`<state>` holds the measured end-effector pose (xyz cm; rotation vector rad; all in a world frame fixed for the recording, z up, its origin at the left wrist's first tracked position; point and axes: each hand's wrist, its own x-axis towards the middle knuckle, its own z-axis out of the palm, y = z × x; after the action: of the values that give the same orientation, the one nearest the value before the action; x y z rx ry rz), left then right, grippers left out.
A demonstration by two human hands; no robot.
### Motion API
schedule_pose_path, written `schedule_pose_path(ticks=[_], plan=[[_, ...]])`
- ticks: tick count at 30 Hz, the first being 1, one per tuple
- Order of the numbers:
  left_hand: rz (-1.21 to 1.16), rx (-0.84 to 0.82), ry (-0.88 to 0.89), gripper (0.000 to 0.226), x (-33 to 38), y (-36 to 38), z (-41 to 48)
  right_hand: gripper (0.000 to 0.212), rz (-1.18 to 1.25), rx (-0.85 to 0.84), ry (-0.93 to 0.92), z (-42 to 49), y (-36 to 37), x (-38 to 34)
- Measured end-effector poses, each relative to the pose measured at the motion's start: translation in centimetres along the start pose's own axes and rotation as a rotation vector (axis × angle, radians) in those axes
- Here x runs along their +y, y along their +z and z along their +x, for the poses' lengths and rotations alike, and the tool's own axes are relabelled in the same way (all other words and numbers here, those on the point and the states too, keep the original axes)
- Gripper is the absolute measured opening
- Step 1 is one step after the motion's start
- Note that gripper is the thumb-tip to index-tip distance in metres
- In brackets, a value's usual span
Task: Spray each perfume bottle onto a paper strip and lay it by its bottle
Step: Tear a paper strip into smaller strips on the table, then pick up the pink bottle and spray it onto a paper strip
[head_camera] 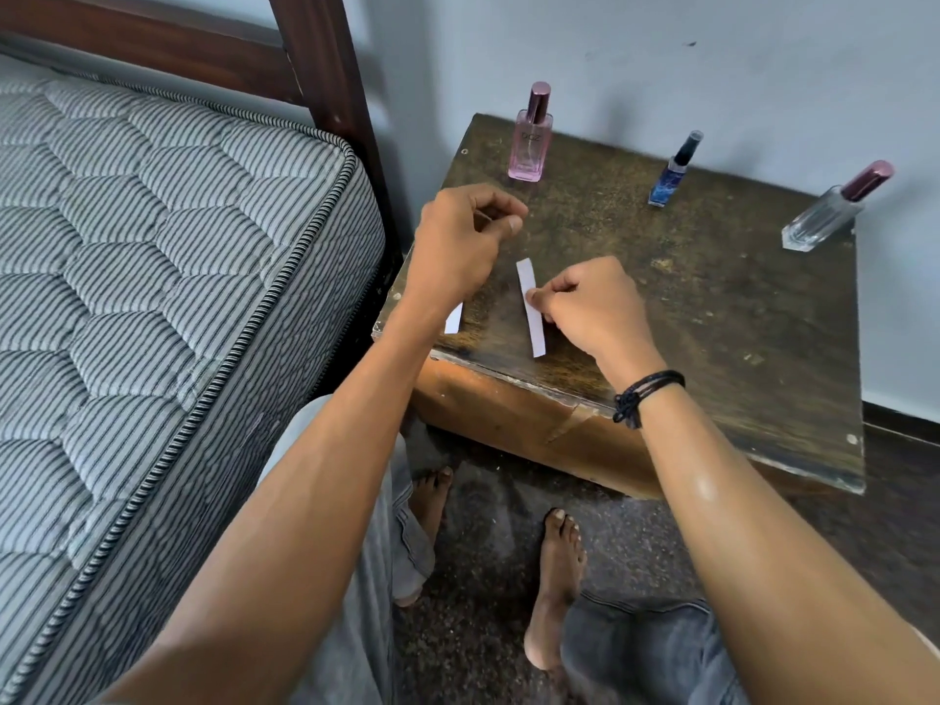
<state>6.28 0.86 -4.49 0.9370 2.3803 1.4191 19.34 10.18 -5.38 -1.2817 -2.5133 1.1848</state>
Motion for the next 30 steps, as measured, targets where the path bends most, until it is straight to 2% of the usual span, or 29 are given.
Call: schedule_pose_path(ticks=[12,17,19,24,30], plan=[[-0.096,0.133,-0.042,0.013,-0.6,-1.8,0.1,0.025,0.084,0.042,0.077,-0.2,-1.2,-0.4],[-0.082,0.114,-0.080,0.049,-0.2,-1.3,1.7,0.019,0.092,-0.008,0.065,-0.3,-1.6,0.0],[-0.046,0.074,-0.065,0.055,0.9,-0.9,3.0,0.015,0.094,-0.019,0.055,-0.2,-1.7,0.2],[0.011,0.057,-0.058,0.046,2.6,-0.7,4.7,0.012,-0.011,-0.024,-0.003,-0.2,-1.3,0.6],[0.093,-0.009,-0.086,0.029,-0.7,-0.7,1.3,0.030,-0.156,-0.037,-0.081,-0.6,-0.6,0.3]])
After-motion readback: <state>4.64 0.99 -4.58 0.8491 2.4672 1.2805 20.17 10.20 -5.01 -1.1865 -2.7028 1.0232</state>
